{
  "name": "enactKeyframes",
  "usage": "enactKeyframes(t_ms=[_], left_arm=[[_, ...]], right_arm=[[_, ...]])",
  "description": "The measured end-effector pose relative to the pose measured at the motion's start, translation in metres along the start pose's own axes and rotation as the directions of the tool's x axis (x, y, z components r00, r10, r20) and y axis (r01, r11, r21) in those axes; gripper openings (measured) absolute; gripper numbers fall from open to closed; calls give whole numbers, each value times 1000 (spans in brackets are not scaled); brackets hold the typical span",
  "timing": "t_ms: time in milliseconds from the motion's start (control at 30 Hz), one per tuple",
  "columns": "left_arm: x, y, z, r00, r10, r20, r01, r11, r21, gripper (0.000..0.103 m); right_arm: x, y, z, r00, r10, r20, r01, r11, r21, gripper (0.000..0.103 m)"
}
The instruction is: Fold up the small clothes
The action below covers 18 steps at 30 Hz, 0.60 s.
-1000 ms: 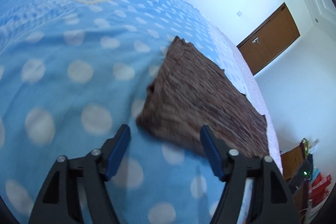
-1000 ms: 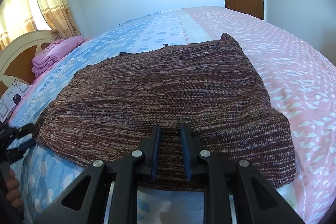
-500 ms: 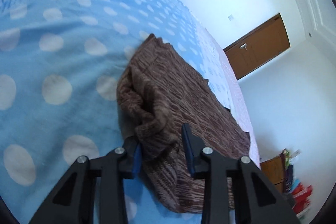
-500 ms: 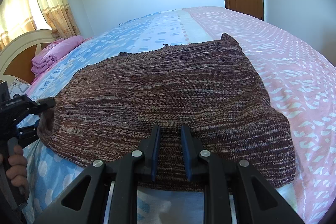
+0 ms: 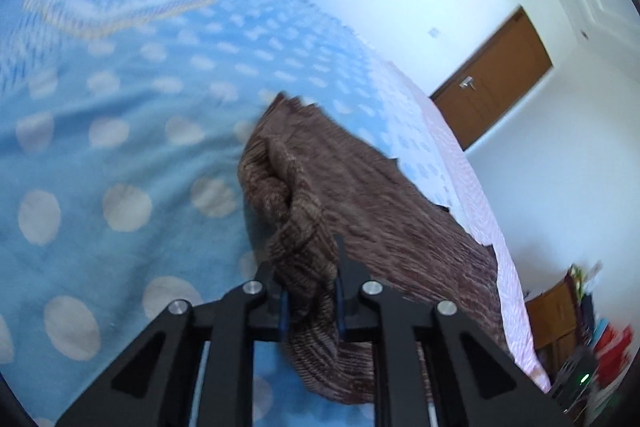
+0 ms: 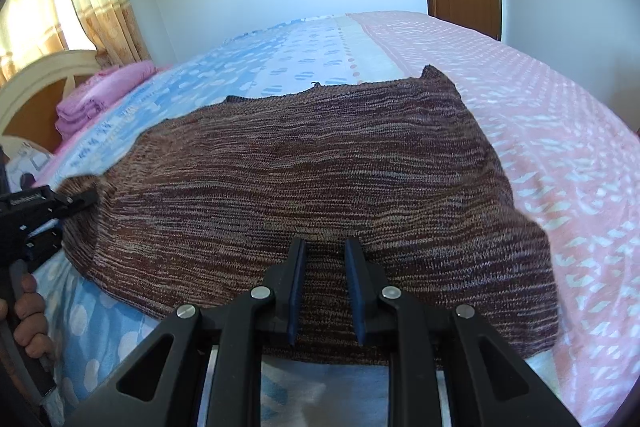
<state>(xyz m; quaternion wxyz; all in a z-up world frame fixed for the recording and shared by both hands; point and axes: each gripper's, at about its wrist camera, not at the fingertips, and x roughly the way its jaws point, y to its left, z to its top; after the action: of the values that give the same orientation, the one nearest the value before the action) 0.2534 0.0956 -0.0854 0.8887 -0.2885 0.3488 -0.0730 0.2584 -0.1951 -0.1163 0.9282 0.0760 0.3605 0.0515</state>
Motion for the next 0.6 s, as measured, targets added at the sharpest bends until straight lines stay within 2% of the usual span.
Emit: enactKeyframes(t_ms=[67,133,233,333,367,467,600], left_arm=[[-6,-7,0,1000,-14,14,14,999,39,16],[-8,-11,-1,999,-33,13,32,998,56,16],[-12,-19,-3,999,-46,21,44,995,94,16],[-13,-29,-2,998,-55,22,51,987,150,16],[-11,-32,-1,998,-67,13,64,985,160,16],[-6,-39,0,997,-80,4,78,979,190,16],[-4,-39,-5,996,-88,9,84,979,184,16]], right_arm=[[-8,7,7,996,88,23,-89,995,38,21],[-10,23,17,988,148,34,-149,989,25,21],[2,50,27,970,242,3,-242,970,13,21],[30,69,19,966,243,-82,-244,970,0,21],[47,71,12,959,236,-157,-238,971,8,21],[44,66,13,955,259,-143,-260,966,16,21],[37,48,40,931,344,-120,-335,938,94,23]])
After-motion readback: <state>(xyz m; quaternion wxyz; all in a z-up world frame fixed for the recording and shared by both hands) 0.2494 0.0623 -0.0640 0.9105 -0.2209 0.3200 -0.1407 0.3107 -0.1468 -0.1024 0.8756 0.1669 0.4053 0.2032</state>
